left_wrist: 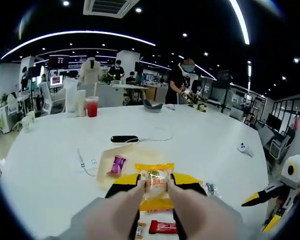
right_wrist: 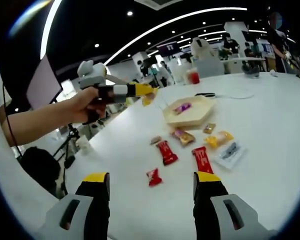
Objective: Place the target food into the container with the food tongs after gripping and lifting it, then release it inside without dropping or visibly crushing the food.
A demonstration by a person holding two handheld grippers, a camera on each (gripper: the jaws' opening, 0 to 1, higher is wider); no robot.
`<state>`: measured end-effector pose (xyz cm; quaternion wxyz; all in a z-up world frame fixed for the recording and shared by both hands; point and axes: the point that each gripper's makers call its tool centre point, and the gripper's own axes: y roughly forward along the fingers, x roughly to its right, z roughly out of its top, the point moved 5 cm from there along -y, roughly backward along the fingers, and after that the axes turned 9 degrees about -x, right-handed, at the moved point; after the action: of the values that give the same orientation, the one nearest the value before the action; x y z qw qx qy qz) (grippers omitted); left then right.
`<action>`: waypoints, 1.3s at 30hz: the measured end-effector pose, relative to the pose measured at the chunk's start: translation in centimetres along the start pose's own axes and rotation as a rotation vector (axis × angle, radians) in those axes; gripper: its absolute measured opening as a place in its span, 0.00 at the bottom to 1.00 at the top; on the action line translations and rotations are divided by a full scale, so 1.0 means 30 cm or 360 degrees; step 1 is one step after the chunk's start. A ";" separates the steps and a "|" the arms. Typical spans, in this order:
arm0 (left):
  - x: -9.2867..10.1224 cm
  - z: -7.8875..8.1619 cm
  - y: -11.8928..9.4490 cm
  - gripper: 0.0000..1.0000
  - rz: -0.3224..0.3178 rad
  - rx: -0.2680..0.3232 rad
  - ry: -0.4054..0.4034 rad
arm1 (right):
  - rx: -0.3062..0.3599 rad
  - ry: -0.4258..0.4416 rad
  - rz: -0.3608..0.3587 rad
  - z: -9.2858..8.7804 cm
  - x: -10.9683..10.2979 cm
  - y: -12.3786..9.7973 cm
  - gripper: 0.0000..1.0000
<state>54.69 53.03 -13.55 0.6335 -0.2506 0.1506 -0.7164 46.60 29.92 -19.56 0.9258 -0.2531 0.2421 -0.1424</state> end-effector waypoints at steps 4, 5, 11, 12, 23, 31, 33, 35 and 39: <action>0.023 0.031 0.034 0.21 -0.0029 0.0004 0.0042 | -0.0003 -0.0011 -0.0001 0.001 0.000 -0.001 0.68; 0.025 0.034 0.035 0.21 -0.0032 0.0005 0.0046 | 0.0001 -0.0008 -0.0004 0.003 0.003 -0.004 0.68; 0.052 0.050 0.060 0.21 -0.0053 0.0014 0.0100 | 0.0017 0.0015 -0.0019 0.004 0.012 -0.016 0.68; 0.052 0.050 0.062 0.21 -0.0055 0.0015 0.0101 | 0.0014 0.0010 -0.0017 0.001 0.009 -0.017 0.68; 0.029 0.074 0.073 0.21 -0.0026 0.0001 0.0192 | 0.0021 0.0013 -0.0016 0.003 0.007 -0.015 0.68; 0.002 0.121 0.090 0.21 0.0046 0.0055 0.0210 | 0.0018 0.0011 -0.0017 0.004 0.008 -0.015 0.68; -0.002 0.130 0.097 0.21 0.0055 0.0066 0.0204 | 0.0022 0.0014 -0.0020 0.005 0.011 -0.017 0.68; -0.004 0.139 0.105 0.21 0.0063 0.0072 0.0204 | 0.0023 0.0020 -0.0026 0.003 0.016 -0.019 0.68; -0.012 0.159 0.119 0.21 0.0079 0.0080 0.0213 | 0.0026 0.0028 -0.0036 0.000 0.023 -0.022 0.68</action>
<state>60.31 53.34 -11.57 0.6456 -0.1823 0.1806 -0.7193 47.09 29.10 -19.45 0.9240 -0.2469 0.2462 -0.1569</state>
